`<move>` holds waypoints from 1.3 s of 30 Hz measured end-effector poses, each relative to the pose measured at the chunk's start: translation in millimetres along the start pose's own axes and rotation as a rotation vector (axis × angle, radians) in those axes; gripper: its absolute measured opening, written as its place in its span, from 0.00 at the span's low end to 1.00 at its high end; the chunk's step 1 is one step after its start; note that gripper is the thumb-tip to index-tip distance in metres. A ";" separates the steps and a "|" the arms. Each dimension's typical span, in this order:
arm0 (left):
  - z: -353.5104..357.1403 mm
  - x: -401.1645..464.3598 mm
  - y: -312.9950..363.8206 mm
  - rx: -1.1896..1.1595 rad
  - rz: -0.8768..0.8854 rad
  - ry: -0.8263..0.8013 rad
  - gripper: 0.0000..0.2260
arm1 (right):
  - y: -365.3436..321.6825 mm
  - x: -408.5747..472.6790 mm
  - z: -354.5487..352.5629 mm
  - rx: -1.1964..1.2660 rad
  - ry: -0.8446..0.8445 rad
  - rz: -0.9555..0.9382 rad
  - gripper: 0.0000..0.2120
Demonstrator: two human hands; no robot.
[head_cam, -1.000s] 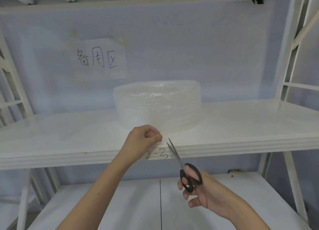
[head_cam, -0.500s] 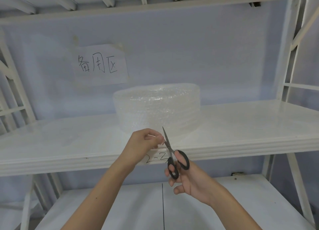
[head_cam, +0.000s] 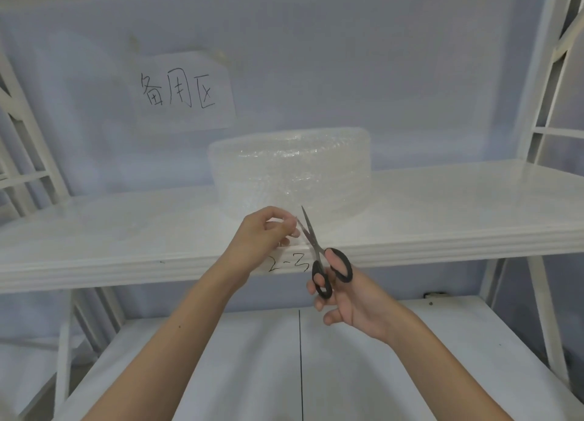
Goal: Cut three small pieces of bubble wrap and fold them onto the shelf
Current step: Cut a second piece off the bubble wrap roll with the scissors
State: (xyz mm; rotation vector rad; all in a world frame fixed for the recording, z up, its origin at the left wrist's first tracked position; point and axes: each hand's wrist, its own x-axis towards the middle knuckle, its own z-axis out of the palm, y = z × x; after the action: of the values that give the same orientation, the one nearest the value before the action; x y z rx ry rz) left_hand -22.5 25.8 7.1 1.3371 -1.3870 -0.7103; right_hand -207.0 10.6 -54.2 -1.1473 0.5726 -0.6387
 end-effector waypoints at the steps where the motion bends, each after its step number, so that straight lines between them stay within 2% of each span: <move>1: 0.0 0.2 0.0 0.000 -0.001 -0.002 0.04 | 1.8 0.3 -1.0 -0.004 -0.005 0.004 0.24; 23: -1.3 4.7 -5.8 -0.032 0.017 -0.026 0.04 | 2.3 8.6 -4.8 -0.003 -0.051 0.007 0.23; 39: 0.8 6.7 -6.9 -0.024 -0.001 -0.024 0.04 | -6.5 2.7 -3.9 -0.113 0.002 -0.123 0.20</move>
State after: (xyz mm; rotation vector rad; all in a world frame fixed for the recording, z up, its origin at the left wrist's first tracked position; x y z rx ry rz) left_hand -19.8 17.8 2.4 1.3143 -1.3927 -0.7441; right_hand -209.0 4.5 -49.5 -1.2953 0.5482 -0.7196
